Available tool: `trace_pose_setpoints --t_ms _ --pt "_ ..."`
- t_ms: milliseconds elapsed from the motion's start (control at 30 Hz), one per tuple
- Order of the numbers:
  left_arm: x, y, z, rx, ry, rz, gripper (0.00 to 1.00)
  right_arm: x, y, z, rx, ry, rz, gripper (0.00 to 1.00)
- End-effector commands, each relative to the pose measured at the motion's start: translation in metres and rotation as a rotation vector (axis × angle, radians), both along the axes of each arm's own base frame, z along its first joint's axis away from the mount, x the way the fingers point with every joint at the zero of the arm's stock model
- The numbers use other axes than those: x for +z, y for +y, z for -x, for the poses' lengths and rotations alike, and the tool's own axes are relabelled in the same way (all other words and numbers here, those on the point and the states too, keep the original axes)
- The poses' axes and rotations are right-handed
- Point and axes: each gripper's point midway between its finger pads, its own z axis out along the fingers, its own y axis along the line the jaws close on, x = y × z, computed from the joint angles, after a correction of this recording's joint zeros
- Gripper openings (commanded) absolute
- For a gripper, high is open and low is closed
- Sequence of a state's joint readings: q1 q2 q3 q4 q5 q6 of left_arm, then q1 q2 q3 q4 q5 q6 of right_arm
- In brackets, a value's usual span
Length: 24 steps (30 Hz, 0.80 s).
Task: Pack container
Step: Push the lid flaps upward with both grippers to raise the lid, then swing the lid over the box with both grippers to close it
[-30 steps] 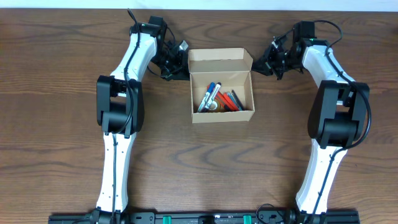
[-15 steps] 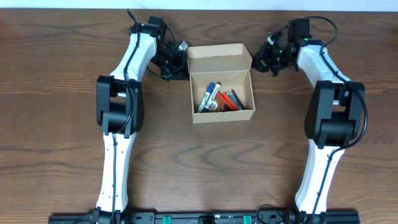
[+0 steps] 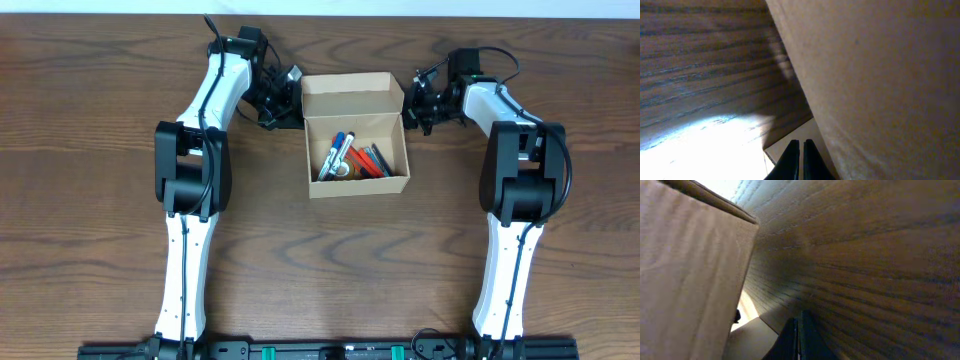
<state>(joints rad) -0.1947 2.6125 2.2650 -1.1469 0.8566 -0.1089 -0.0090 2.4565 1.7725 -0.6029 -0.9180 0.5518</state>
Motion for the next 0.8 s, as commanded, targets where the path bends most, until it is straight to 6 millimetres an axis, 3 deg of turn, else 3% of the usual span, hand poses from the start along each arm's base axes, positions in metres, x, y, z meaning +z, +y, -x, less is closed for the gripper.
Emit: trace_pose_setpoints --t_ms 0,167,467,767 --pt "0.005 -0.001 -0.005 0.004 -0.017 0.011 0.06 -0.001 0.002 0.002 0.011 0.000 -0.035 0.01" --pt "0.005 0.004 -0.008 0.014 -0.022 0.013 0.06 0.004 -0.006 -0.003 0.001 -0.021 -0.064 0.02" --pt "0.012 0.011 -0.025 0.040 -0.082 0.067 0.06 0.031 -0.019 -0.021 -0.009 -0.131 -0.185 0.02" --pt "0.022 0.011 -0.029 0.034 -0.105 0.141 0.06 0.036 -0.020 -0.024 -0.010 -0.147 -0.209 0.02"
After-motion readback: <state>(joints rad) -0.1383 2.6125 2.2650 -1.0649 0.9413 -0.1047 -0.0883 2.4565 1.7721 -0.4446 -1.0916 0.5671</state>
